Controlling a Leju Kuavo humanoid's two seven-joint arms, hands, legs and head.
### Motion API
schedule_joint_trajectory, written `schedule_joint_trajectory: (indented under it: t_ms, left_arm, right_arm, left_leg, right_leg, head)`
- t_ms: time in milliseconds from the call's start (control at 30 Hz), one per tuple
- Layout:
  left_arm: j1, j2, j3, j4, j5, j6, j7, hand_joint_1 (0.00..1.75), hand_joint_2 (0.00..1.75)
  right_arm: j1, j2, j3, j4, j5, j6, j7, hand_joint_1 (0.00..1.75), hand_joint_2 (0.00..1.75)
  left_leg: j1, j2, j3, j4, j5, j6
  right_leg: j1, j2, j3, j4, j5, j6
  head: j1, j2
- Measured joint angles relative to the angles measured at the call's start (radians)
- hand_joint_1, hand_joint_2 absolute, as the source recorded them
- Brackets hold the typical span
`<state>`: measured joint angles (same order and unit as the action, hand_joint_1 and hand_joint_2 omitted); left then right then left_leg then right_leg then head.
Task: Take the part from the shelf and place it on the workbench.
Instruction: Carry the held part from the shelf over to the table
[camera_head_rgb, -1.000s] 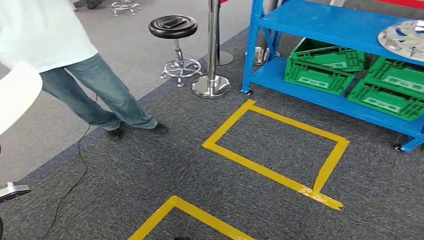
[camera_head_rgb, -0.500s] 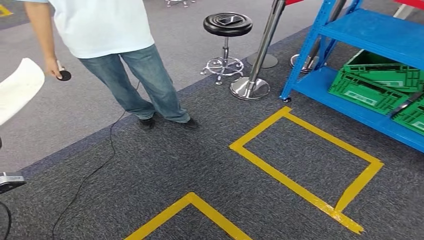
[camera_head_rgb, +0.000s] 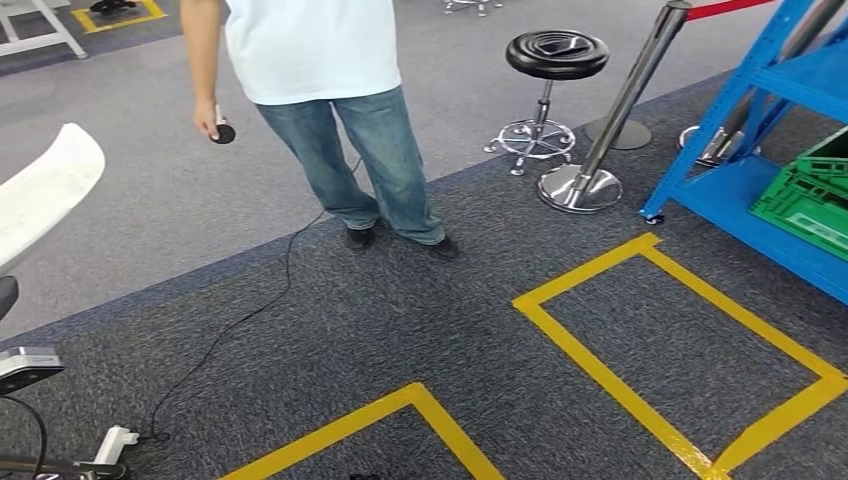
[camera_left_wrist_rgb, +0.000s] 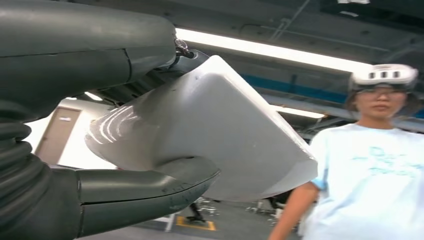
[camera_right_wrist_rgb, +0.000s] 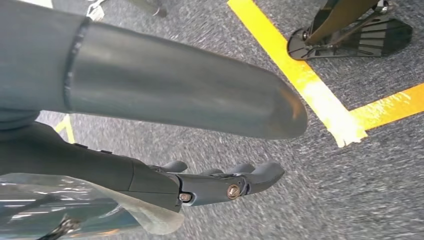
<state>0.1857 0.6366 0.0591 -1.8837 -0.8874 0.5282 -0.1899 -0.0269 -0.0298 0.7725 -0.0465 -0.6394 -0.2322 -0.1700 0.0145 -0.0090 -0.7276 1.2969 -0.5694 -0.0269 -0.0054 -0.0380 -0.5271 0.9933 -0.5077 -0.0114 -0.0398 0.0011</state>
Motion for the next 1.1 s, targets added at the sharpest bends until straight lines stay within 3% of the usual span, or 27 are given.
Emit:
schedule_joint_trajectory:
  t_ms: [33,67,133,200,267,300,367,400,433,467,500,533,567,633,667,733,800,833,867,933,1000,1033,1067,1100]
  left_arm:
    - [-0.004,-0.003,-0.005,0.0,-0.002,-0.002,0.0,1.75,1.75]
    - [-0.008,-0.005,-0.01,0.0,-0.002,-0.003,0.0,1.75,1.75]
    - [-0.019,-0.007,-0.019,0.0,-0.003,-0.003,0.0,1.75,1.75]
    - [-0.028,-0.009,-0.025,0.0,-0.003,-0.003,0.0,1.75,1.75]
    - [-0.032,-0.011,-0.029,0.0,-0.003,-0.003,0.0,1.75,1.75]
    - [-0.034,-0.011,-0.03,0.0,-0.004,-0.003,0.0,1.75,1.75]
    - [-0.042,-0.013,-0.033,0.0,-0.004,-0.003,0.0,1.75,1.75]
    - [-0.046,-0.015,-0.036,0.0,-0.004,-0.003,0.0,1.75,1.75]
    - [-0.05,-0.017,-0.039,0.0,-0.004,-0.003,0.0,1.75,1.75]
    - [-0.052,-0.02,-0.043,0.0,-0.004,-0.003,0.0,1.75,1.75]
    - [-0.053,-0.022,-0.047,0.0,-0.004,-0.003,0.0,1.75,1.75]
    - [-0.054,-0.024,-0.052,0.0,-0.004,-0.003,0.0,1.75,1.75]
    - [-0.056,-0.026,-0.056,0.0,-0.004,-0.004,0.0,1.75,1.75]
    - [-0.063,-0.029,-0.064,0.0,-0.004,-0.004,0.0,1.75,1.75]
    - [-0.067,-0.029,-0.068,0.0,-0.004,-0.005,0.0,1.75,1.75]
    - [-0.072,-0.029,-0.074,0.0,-0.004,-0.006,0.0,1.75,1.75]
    - [-0.074,-0.029,-0.078,0.0,-0.004,-0.006,0.001,1.75,1.75]
    - [-0.075,-0.029,-0.079,0.0,-0.004,-0.006,0.001,1.75,1.75]
    - [-0.077,-0.029,-0.08,0.0,-0.004,-0.006,0.001,1.75,1.75]
    - [-0.084,-0.03,-0.082,0.0,-0.004,-0.006,0.001,1.75,1.75]
    - [-0.086,-0.033,-0.087,0.001,-0.004,-0.006,0.001,1.75,1.75]
    - [-0.086,-0.035,-0.09,0.002,-0.004,-0.006,0.001,1.75,1.75]
    - [-0.086,-0.036,-0.091,0.002,-0.004,-0.006,0.001,1.75,1.75]
    - [-0.086,-0.037,-0.091,0.002,-0.004,-0.006,0.001,1.75,1.75]
  right_arm:
    - [-0.001,0.0,0.001,0.001,0.0,0.0,0.0,0.0,0.0]
    - [-0.002,0.001,0.002,0.001,0.0,0.0,-0.001,0.0,0.0]
    - [-0.005,0.002,0.003,0.002,0.001,0.0,-0.001,0.0,0.0]
    - [-0.007,0.002,0.004,0.004,0.001,-0.001,-0.001,0.0,0.0]
    - [-0.01,0.003,0.004,0.005,0.001,-0.002,-0.001,0.0,0.0]
    - [-0.011,0.004,0.004,0.006,0.001,-0.002,-0.001,0.0,0.0]
    - [-0.012,0.006,0.005,0.006,0.001,-0.002,-0.002,0.0,0.0]
    - [-0.012,0.006,0.006,0.007,0.001,-0.002,-0.002,0.0,0.0]
    - [-0.011,0.007,0.008,0.008,0.001,-0.002,-0.002,0.0,0.0]
    - [-0.01,0.007,0.01,0.009,0.001,-0.003,-0.001,0.0,0.0]
    - [-0.008,0.007,0.011,0.011,0.0,-0.003,-0.001,0.0,0.0]
    - [-0.007,0.007,0.012,0.012,0.0,-0.003,-0.001,0.0,0.0]
    - [-0.007,0.007,0.013,0.013,0.0,-0.002,-0.001,0.0,0.0]
    - [-0.009,0.008,0.014,0.016,-0.001,-0.002,-0.002,0.0,0.0]
    - [-0.01,0.008,0.014,0.018,-0.001,-0.001,-0.002,0.0,0.0]
    - [-0.01,0.009,0.016,0.02,-0.002,0.0,-0.003,0.0,0.0]
    - [-0.011,0.01,0.018,0.022,-0.002,0.001,-0.003,0.0,0.0]
    - [-0.011,0.011,0.018,0.023,-0.002,0.001,-0.003,0.0,0.0]
    - [-0.012,0.012,0.019,0.023,-0.002,0.001,-0.003,0.0,0.0]
    - [-0.01,0.012,0.019,0.026,-0.002,0.001,-0.004,0.0,0.0]
    - [-0.009,0.012,0.019,0.028,-0.002,0.001,-0.004,0.0,0.0]
    - [-0.008,0.012,0.019,0.029,-0.003,0.001,-0.004,0.0,0.0]
    - [-0.008,0.012,0.019,0.03,-0.003,0.002,-0.004,0.0,0.0]
    - [-0.009,0.012,0.019,0.03,-0.003,0.002,-0.004,0.0,0.0]
  left_leg:
    - [0.002,0.004,0.011,-0.019,0.02,-0.001]
    - [0.003,0.013,0.041,-0.076,0.054,-0.002]
    - [-0.002,0.059,0.111,-0.212,0.105,0.003]
    - [-0.012,0.088,0.139,-0.272,0.112,0.017]
    - [-0.016,0.068,0.137,-0.276,0.111,0.032]
    - [-0.015,0.056,0.137,-0.28,0.113,0.039]
    - [-0.012,0.033,0.139,-0.285,0.117,0.053]
    - [-0.011,0.022,0.139,-0.286,0.118,0.057]
    - [-0.011,0.01,0.139,-0.286,0.117,0.061]
    - [-0.012,-0.004,0.138,-0.285,0.117,0.062]
    - [-0.013,-0.018,0.139,-0.285,0.117,0.063]
    - [-0.013,-0.033,0.14,-0.284,0.117,0.062]
    - [-0.012,-0.048,0.141,-0.284,0.116,0.062]
    - [-0.012,-0.075,0.143,-0.28,0.113,0.057]
    - [-0.011,-0.088,0.14,-0.277,0.112,0.053]
    - [-0.009,-0.111,0.132,-0.273,0.113,0.042]
    - [-0.003,-0.128,0.126,-0.275,0.117,0.029]
    - [-0.004,-0.116,0.122,-0.268,0.112,0.025]
    - [-0.006,-0.093,0.112,-0.247,0.098,0.02]
    - [-0.009,-0.03,0.065,-0.141,0.042,0.014]
    - [-0.006,-0.005,0.009,-0.023,-0.002,0.01]
    - [-0.005,-0.002,0.0,-0.004,0.001,0.009]
    - [-0.004,0.002,0.011,-0.027,0.023,0.01]
    - [-0.005,0.011,0.04,-0.083,0.058,0.013]
  right_leg:
    - [0.0,-0.014,0.002,0.0,-0.002,0.001]
    - [0.001,-0.028,0.006,0.0,-0.005,0.003]
    - [0.005,-0.052,0.013,0.002,-0.013,0.01]
    - [0.011,-0.072,0.019,0.002,-0.02,0.02]
    - [0.012,-0.094,0.024,0.0,-0.026,0.029]
    - [0.01,-0.083,0.023,0.006,-0.034,0.034]
    - [0.004,-0.028,-0.004,0.065,-0.071,0.042]
    - [0.003,0.008,-0.037,0.13,-0.103,0.043]
    - [0.002,0.026,-0.075,0.205,-0.134,0.043]
    - [0.003,0.035,-0.115,0.276,-0.158,0.043]
    - [0.003,0.038,-0.141,0.314,-0.161,0.043]
    - [0.003,0.039,-0.148,0.311,-0.142,0.042]
    - [0.002,0.043,-0.136,0.269,-0.104,0.041]
    - [-0.003,0.084,-0.08,0.125,-0.024,0.037]
    - [-0.006,0.108,-0.053,0.068,-0.003,0.036]
    - [-0.007,0.133,-0.03,0.026,-0.001,0.033]
    - [-0.005,0.11,-0.024,0.019,0.002,0.025]
    - [-0.005,0.097,-0.021,0.015,0.004,0.02]
    - [-0.006,0.083,-0.017,0.011,0.006,0.014]
    - [-0.004,0.054,-0.012,0.006,0.005,0.005]
    - [0.001,0.024,-0.01,0.007,0.0,0.001]
    - [0.002,0.009,-0.008,0.007,-0.002,0.0]
    - [0.003,-0.005,-0.005,0.007,-0.005,0.0]
    - [0.004,-0.018,-0.001,0.007,-0.009,0.002]
  head:
    - [0.0,0.0]
    - [0.0,0.0]
    - [0.0,0.0]
    - [0.0,0.0]
    - [0.001,0.0]
    - [0.002,0.0]
    - [0.004,0.0]
    - [0.005,0.0]
    - [0.005,0.0]
    - [0.006,0.0]
    - [0.006,0.0]
    - [0.005,0.0]
    - [0.006,0.0]
    - [0.006,0.0]
    - [0.005,0.0]
    - [0.005,0.0]
    - [0.005,0.0]
    - [0.004,0.0]
    - [0.001,0.0]
    - [-0.003,0.0]
    - [-0.004,0.0]
    - [-0.004,0.0]
    - [-0.004,0.0]
    - [-0.004,0.0]
